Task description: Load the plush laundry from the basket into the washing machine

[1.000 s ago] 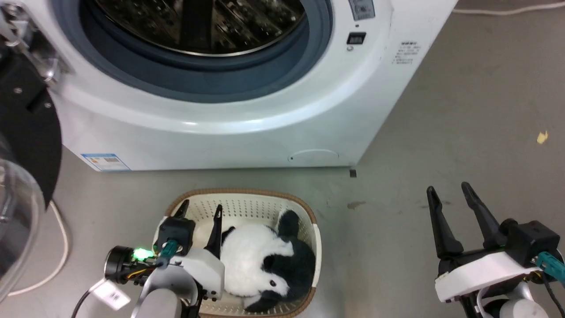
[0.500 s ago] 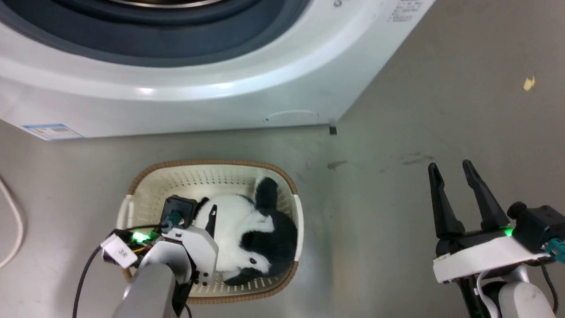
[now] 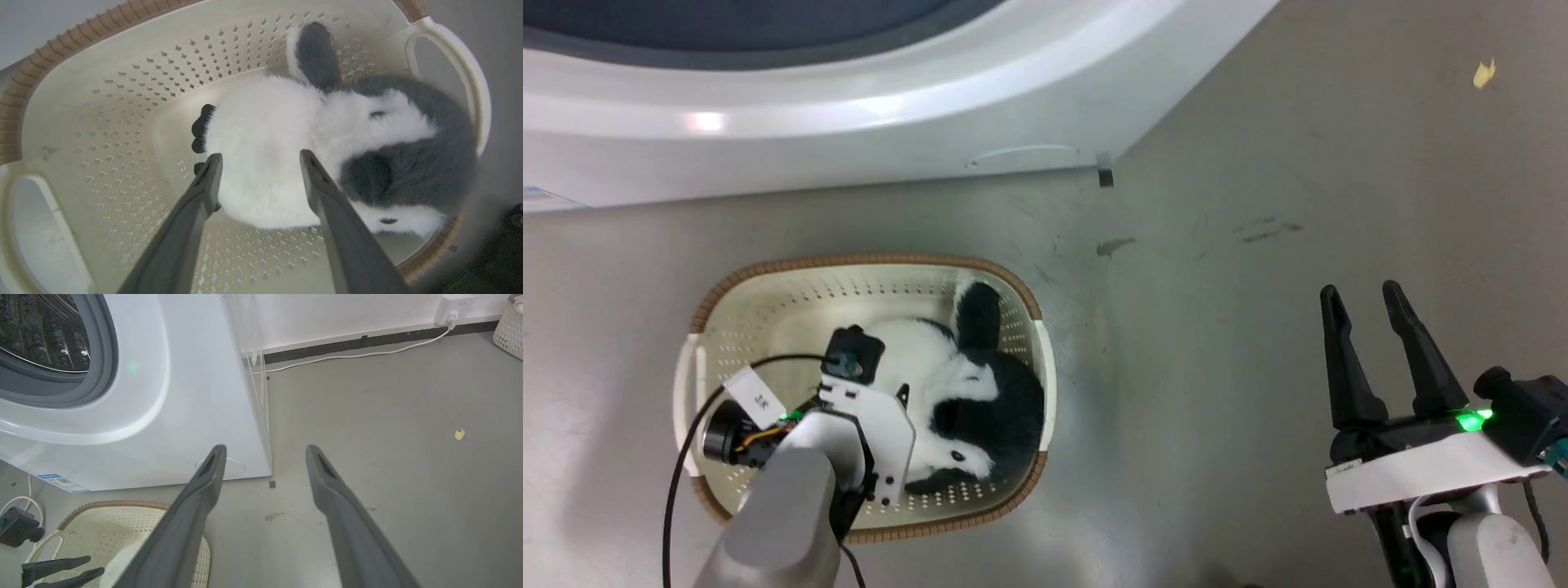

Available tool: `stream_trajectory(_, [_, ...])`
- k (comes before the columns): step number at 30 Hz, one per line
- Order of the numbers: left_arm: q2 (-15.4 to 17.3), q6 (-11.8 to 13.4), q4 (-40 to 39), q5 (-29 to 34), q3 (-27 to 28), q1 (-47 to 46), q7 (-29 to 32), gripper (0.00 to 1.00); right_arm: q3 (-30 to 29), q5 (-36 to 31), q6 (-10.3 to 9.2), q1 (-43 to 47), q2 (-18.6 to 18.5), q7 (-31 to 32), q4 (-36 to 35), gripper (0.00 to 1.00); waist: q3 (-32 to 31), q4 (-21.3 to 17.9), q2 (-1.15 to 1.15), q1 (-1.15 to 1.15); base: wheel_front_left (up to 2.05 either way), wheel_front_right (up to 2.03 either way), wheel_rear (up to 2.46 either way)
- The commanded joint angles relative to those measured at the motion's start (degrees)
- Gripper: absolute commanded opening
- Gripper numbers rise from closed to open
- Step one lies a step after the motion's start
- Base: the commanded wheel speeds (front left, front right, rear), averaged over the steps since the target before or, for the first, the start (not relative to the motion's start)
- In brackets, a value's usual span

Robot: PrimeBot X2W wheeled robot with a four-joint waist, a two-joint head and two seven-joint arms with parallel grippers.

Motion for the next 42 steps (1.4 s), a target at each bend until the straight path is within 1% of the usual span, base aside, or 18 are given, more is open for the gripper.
stream_trajectory(1, [0.5,-0.2,1.6,-0.8,-0.4,-2.0,0.6,1.00,0.2,0.9,-0.02,-1.3,0.1,-0.6,-0.4,1.00,1.4,-0.7,0.00,0.00,0.00,0.00,0.00])
stream_trajectory(8, [0.6,-0.6,5.3,-3.8,-3.6,-6.0,3.1,1.00,0.5,2.9,-0.03,-1.9,0.1,-1.4,-0.6,1.00,5.0,-2.1,0.00,0.00,0.00,0.00,0.00])
stream_trajectory(13, [1.7,-0.9,8.3,-5.3,-5.9,-9.0,5.8,1.00,0.7,4.2,-0.03,-2.2,0.1,-2.0,-1.0,1.00,7.4,-3.1,0.00,0.00,0.00,0.00,0.00])
stream_trajectory(16, [2.6,-0.8,10.2,-5.0,-7.2,-10.9,6.5,1.00,0.7,5.0,-0.03,-2.3,0.1,-2.4,-1.3,1.00,9.0,-3.6,0.00,0.00,0.00,0.00,0.00])
stream_trajectory(22, [3.3,-0.1,13.9,-5.8,-8.6,-13.6,6.8,1.00,0.6,6.4,-0.03,-2.9,0.1,-3.1,-1.5,1.00,11.8,-4.8,0.00,0.00,0.00,0.00,0.00])
stream_trajectory(23, [3.5,0.0,14.5,-6.0,-8.7,-14.0,6.9,0.56,0.6,6.6,-0.03,-3.0,0.1,-3.2,-1.5,1.00,12.3,-5.0,0.00,0.00,0.00,0.00,0.00])
stream_trajectory(24, [3.6,0.0,15.1,-6.2,-9.0,-14.4,6.9,0.20,0.6,6.9,-0.03,-3.2,0.1,-3.3,-1.4,1.00,12.7,-5.2,0.00,0.00,0.00,0.00,0.00])
stream_trajectory(25, [3.7,0.0,15.7,-6.4,-9.1,-14.7,6.9,0.00,0.7,7.1,-0.03,-3.4,0.1,-3.4,-1.4,1.00,13.1,-5.4,0.00,0.00,0.00,0.00,0.00])
stream_trajectory(30, [4.6,0.8,18.7,-8.0,-9.5,-16.2,5.6,0.00,1.3,8.2,-0.04,-4.6,0.1,-4.0,-0.8,1.00,14.4,-6.9,0.00,0.00,0.00,0.00,0.00])
stream_trajectory(35, [5.9,2.2,22.3,-10.4,-9.1,-17.0,2.0,0.00,1.8,9.5,-0.04,-6.9,0.1,-4.8,0.3,1.00,14.1,-9.2,0.00,0.00,0.00,0.00,0.00])
stream_trajectory(39, [5.0,1.9,24.5,-12.1,-9.3,-16.3,-1.6,0.00,0.5,8.4,-0.04,-6.6,0.1,-5.2,1.1,1.00,10.7,-8.2,0.00,0.00,0.00,0.00,0.00])
stream_trajectory(42, [3.3,1.1,25.9,-14.4,-8.7,-15.2,-5.8,0.00,-1.3,7.0,-0.04,-5.1,0.1,-5.6,1.7,1.00,6.7,-6.5,0.00,0.00,0.00,0.00,0.00])
